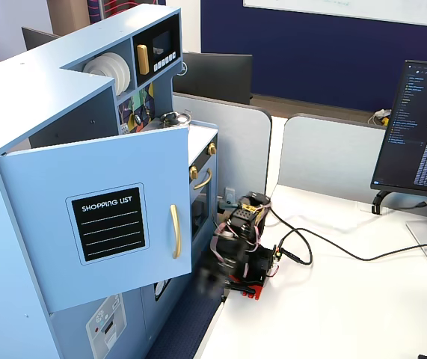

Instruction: Close the left cabinet door

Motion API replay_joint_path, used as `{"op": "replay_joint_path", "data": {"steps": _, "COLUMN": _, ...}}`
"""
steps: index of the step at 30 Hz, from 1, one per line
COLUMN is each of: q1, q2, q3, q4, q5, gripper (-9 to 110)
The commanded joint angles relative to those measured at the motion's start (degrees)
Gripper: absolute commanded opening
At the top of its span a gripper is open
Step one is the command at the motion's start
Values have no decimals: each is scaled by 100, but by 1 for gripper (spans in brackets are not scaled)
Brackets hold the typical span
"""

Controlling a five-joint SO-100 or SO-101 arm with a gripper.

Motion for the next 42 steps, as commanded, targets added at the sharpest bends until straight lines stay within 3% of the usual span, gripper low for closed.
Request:
{"op": "replay_joint_path", "data": {"steps": 1, "q1": -1063, "q2": -1178, "q3": -457, "q4": -2250, "q5": -229, "gripper": 0}}
{"op": "replay_joint_path", "data": {"steps": 8, "q1": -861, "q2": -3208, "q3": -2004, "q4": -3305, "q5": -501, "gripper": 0}}
{"op": "replay_joint_path", "data": {"steps": 19, "q1": 334, "q2": -4948, "q3": -4535, "q4": -3226, "q5": -1169, "gripper": 0}}
{"op": "replay_joint_path", "data": {"steps": 27, "q1": 940, "q2": -4764, "q3": -4403, "q4": -3173, "q5": -1292, "gripper": 0}}
{"op": "replay_joint_path", "data": {"steps": 42, "q1": 4403, "q2": -4526, "q3": -4061, "q4": -3498, "q5": -1011, "gripper": 0}}
